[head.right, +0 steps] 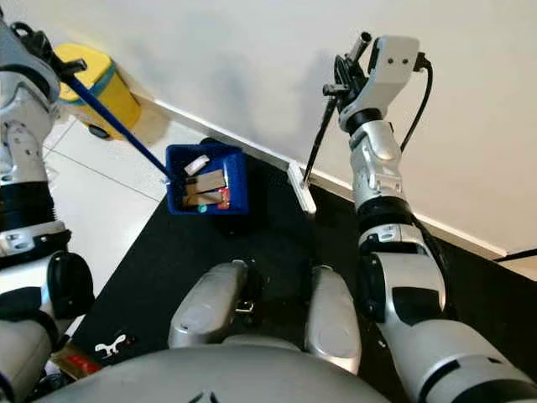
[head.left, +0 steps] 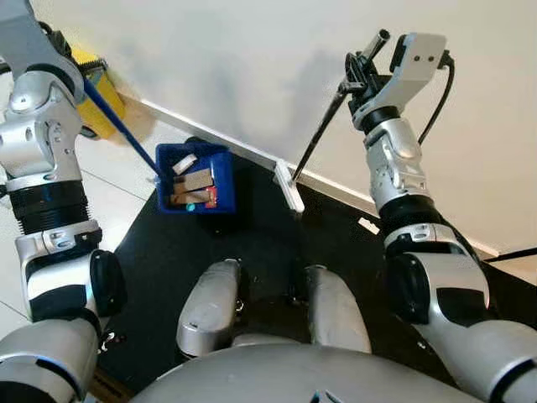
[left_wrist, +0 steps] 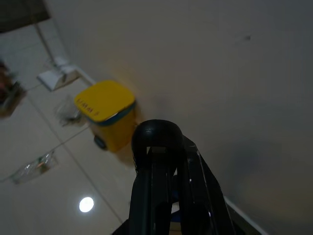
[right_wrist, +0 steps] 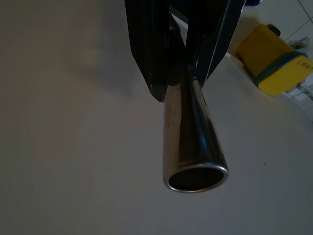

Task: Sweep floor

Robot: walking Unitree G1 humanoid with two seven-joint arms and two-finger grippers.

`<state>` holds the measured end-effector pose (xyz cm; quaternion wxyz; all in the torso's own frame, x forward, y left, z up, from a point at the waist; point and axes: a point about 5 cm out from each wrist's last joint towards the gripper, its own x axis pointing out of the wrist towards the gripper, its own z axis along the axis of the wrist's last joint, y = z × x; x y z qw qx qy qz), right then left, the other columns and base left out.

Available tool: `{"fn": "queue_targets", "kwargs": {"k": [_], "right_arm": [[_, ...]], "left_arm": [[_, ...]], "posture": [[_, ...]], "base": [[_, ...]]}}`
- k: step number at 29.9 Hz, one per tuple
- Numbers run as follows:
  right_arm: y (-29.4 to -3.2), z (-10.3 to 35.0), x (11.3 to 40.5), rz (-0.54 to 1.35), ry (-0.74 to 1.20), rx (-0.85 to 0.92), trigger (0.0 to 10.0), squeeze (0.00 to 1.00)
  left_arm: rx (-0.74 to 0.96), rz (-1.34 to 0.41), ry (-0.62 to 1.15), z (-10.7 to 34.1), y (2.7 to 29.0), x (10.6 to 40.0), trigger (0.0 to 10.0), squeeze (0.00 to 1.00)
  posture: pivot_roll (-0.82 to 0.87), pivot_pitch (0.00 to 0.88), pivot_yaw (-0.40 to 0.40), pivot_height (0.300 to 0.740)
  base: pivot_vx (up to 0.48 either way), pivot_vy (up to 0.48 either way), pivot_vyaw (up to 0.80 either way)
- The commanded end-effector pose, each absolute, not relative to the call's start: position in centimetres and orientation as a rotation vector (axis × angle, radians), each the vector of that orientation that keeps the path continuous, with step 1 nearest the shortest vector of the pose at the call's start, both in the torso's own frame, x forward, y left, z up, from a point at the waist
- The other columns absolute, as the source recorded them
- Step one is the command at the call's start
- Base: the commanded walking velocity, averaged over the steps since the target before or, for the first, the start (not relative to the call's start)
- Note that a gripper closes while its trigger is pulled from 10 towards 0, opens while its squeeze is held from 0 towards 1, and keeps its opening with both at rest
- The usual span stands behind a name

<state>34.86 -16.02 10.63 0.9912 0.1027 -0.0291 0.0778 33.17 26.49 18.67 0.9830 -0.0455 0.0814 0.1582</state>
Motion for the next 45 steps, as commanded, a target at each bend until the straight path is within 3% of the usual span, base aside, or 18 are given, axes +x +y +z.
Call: {"fn": "queue_targets", "kwargs": {"k": [1, 9, 23, 29, 45], "right_arm": [[-16.0, 10.8, 34.8, 0.145, -0.088, 0.205, 10.0, 0.00], [-15.6, 10.9, 34.9, 0.154, -0.089, 0.194, 10.0, 0.00], [-15.8, 10.7, 35.0, 0.134, -0.089, 0.174, 10.0, 0.00], [-15.9, 10.8, 35.1, 0.126, -0.091, 0.173, 10.0, 0.00], [-16.4, 11.8, 35.5, 0.118, -0.127, 0.178, 10.0, 0.00]], "left_arm": [[-0.129, 0.322, 0.152, 18.1, 26.4, 33.0, 10.0, 0.00], [-0.142, 0.300, 0.109, 17.0, 24.8, 32.9, 10.0, 0.00], [-0.115, 0.266, 0.082, 17.3, 23.8, 33.4, 10.0, 0.00], [-0.109, 0.261, 0.073, 17.4, 23.6, 33.6, 10.0, 0.00], [-0.116, 0.393, -0.010, 21.8, 28.4, 34.0, 10.0, 0.00]], "posture": [[0.25, 0.000, 0.034, 0.740], [0.25, 0.000, -0.017, 0.740], [0.24, 0.000, -0.008, 0.740], [0.24, 0.000, -0.006, 0.740], [0.25, 0.000, -0.007, 0.740]], "base": [[0.000, 0.000, 0.00], [0.000, 0.000, 0.00], [0.000, 0.000, 0.00], [0.000, 0.000, 0.74], [0.000, 0.000, 0.77]]}}
